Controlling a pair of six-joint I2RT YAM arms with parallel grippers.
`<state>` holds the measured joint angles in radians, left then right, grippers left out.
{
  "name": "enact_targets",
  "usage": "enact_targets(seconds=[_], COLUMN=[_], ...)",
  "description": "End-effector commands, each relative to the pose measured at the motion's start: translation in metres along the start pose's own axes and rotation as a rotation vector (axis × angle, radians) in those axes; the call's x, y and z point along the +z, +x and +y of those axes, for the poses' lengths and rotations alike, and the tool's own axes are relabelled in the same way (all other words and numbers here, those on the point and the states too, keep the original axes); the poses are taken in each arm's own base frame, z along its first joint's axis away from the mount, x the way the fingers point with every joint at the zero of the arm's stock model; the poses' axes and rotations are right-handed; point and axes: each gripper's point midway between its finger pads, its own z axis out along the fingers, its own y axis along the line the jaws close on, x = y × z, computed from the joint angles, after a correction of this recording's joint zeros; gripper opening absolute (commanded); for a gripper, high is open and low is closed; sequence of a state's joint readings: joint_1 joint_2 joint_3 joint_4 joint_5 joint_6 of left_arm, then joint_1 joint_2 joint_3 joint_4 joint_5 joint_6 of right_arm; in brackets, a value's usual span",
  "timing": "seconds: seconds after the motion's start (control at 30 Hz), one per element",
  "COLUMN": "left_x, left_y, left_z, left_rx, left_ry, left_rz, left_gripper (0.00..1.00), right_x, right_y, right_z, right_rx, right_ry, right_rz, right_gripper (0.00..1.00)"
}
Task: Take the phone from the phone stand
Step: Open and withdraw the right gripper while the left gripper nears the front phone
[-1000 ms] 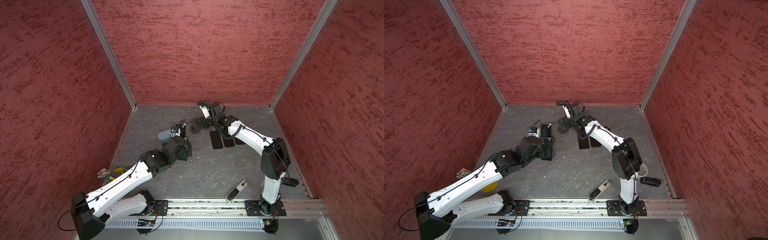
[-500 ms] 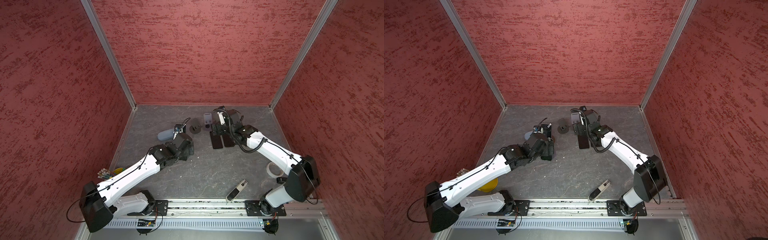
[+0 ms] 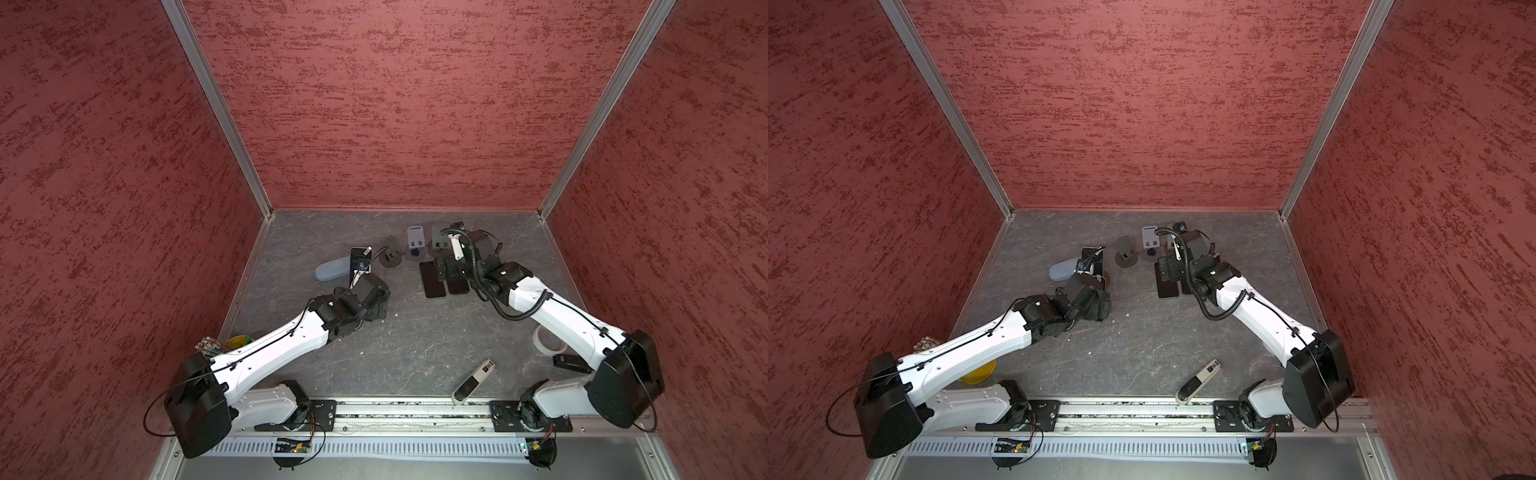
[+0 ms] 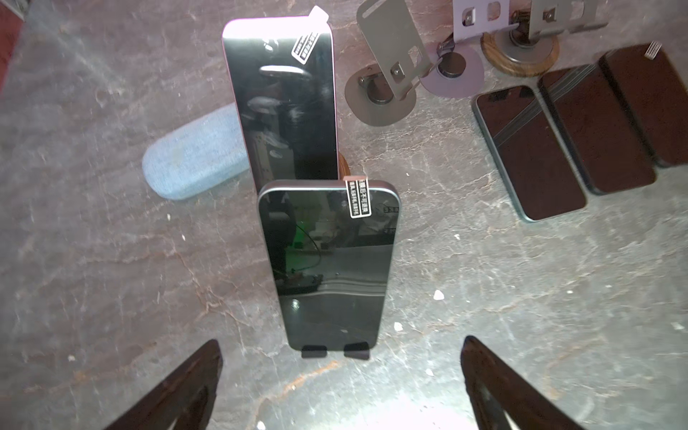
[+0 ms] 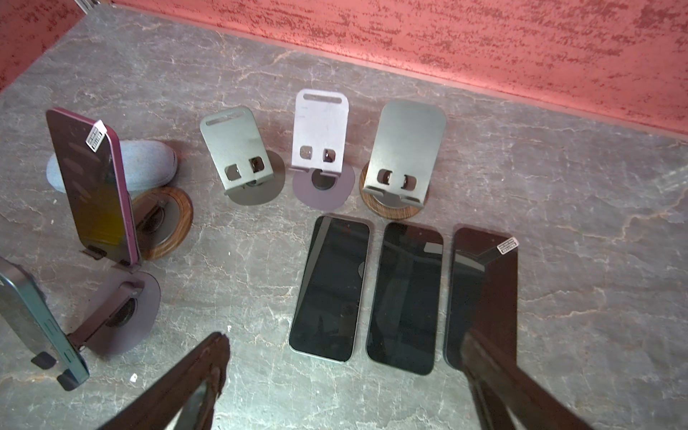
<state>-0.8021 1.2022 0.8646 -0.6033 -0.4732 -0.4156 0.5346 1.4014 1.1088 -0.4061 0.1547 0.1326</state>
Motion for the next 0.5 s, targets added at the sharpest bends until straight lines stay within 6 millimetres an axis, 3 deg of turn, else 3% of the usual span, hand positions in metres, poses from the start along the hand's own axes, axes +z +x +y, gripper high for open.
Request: enact_targets(seconds=[0.0,0.47], left_x=[0.002,0.021], left_y=[-0.012,-0.002], left_z=[-0.001,-0.001], left_rx=[0.072,0.006], left_ry=[0.008,0.134], left_rz=[-0.07,-0.075], left_gripper=[1.0,0.99], right_x=[-0.006,-0.003], right_y=[-0.002,0.006], right_z=[-0.003,-0.01], right_rx=[0.013,0.005], right_ry=[-0.008,0.029], right_rz=[-0.013,0.009], right_gripper=[0.99,0.99])
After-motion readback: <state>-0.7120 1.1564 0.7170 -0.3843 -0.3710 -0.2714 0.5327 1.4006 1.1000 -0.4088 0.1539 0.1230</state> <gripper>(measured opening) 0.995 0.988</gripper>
